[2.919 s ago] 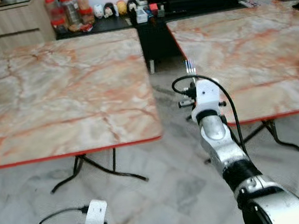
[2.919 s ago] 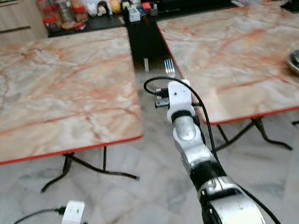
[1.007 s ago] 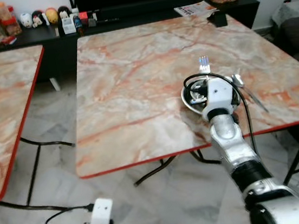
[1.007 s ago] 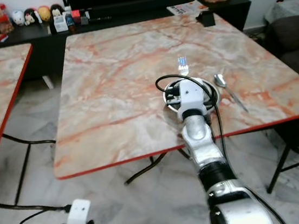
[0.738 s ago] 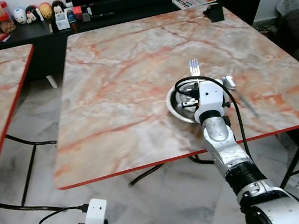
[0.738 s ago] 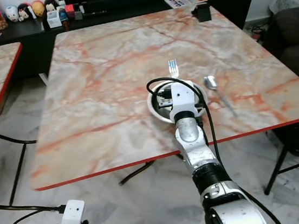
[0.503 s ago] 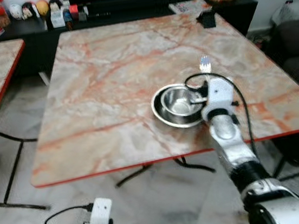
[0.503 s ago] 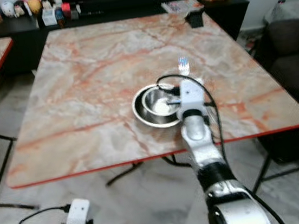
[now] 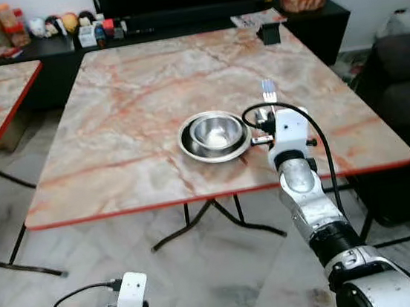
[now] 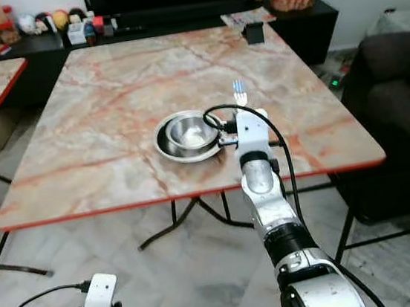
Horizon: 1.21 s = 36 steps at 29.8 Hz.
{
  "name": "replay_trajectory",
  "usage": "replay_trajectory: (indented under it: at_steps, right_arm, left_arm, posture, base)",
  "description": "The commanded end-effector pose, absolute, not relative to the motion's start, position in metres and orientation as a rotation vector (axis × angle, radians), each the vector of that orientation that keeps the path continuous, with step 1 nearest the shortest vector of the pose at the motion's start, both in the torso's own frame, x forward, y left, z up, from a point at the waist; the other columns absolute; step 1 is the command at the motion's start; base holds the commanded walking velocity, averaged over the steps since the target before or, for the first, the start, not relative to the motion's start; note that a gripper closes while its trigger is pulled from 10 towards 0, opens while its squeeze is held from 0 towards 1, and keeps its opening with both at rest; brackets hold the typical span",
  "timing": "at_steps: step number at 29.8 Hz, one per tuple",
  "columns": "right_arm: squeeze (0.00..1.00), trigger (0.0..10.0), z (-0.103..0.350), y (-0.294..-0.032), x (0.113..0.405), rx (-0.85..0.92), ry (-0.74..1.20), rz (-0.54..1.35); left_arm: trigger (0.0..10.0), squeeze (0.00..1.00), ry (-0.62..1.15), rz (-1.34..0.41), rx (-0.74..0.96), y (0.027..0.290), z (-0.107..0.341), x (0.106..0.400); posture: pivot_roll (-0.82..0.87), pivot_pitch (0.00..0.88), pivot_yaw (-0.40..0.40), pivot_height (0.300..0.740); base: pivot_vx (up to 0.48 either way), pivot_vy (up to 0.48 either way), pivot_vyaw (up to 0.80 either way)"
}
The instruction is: Setting the table
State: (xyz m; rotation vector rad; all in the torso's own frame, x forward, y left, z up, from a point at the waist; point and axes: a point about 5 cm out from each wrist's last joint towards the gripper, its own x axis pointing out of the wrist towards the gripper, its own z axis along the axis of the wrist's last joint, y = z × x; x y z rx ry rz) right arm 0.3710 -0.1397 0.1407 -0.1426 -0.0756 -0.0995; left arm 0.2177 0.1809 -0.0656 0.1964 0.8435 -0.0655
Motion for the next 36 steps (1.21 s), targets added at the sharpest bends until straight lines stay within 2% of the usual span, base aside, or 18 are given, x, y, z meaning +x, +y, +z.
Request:
replay_trajectory:
  at_steps: [1,3,18,36]
  right_arm:
    - [0.00,10.0,0.147,-0.135,0.373,-0.129,-0.092,-0.090]
    - [0.00,10.0,0.147,-0.135,0.373,-0.126,-0.090,-0.092]
    - [0.00,10.0,0.140,-0.131,0.368,-0.117,-0.072,-0.077]
    - [0.00,10.0,0.138,-0.123,0.364,-0.118,-0.078,-0.036]
  left_arm:
    - [10.0,0.00,0.849,-0.052,0.213,0.188,-0.065,0.217]
    - [10.0,0.00,0.849,-0.050,0.213,0.188,-0.065,0.217]
    - [10.0,0.00,0.832,-0.011,0.177,0.190,-0.063,0.220]
    - [10.0,0.00,0.832,-0.003,0.189,0.194,-0.062,0.221]
  posture:
    - [0.00,0.117,0.011,0.740]
    - [0.00,0.117,0.010,0.740]
    - [0.00,0.123,0.004,0.740]
    - [0.00,0.119,0.013,0.740]
  base:
    - [0.000,-0.431,0.00]
    - [0.000,-0.428,0.00]
    - [0.000,0.000,0.00]
    - [0.369,0.000,0.00]
